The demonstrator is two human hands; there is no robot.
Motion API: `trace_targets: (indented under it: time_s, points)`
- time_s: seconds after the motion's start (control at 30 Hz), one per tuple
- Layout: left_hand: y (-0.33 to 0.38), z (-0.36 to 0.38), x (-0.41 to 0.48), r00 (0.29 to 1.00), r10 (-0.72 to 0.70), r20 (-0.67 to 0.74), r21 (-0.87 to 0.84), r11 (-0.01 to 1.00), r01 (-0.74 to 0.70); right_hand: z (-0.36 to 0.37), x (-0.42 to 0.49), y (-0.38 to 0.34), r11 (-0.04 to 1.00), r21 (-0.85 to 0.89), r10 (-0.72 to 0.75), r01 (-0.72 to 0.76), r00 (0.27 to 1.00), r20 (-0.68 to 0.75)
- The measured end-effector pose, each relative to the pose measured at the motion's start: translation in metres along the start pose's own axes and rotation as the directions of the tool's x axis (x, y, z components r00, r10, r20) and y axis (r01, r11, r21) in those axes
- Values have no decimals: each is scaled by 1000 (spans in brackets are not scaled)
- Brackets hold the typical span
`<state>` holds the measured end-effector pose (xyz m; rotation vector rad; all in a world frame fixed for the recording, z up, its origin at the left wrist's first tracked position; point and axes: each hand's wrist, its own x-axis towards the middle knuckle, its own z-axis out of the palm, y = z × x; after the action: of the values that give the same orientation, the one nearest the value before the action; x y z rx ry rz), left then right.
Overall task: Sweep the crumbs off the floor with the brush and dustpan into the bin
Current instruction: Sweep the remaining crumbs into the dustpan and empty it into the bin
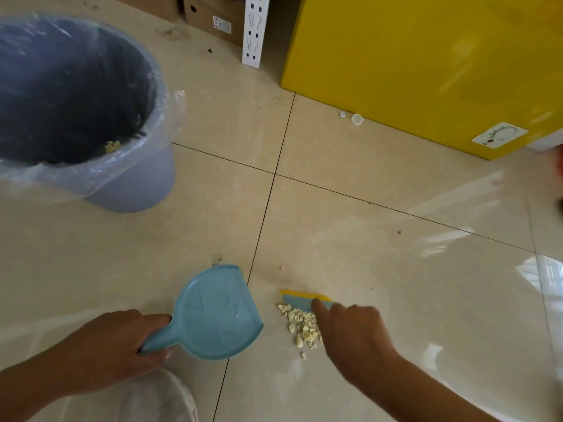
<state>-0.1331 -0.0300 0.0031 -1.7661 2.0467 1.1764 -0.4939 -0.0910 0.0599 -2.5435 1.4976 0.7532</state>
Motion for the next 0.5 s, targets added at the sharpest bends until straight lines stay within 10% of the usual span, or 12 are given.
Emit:
trace_targets:
  time_s: [0.2, 0.5]
  points:
    - [-15, -23, -7, 1000, -3, -15, -54, 999, 2, -33, 63, 6, 993, -116, -30, 18, 994, -109]
    - [-32, -24, -29, 997, -70, -34, -143, 988, 64, 27, 4, -25, 986, 62, -160, 153, 980, 122]
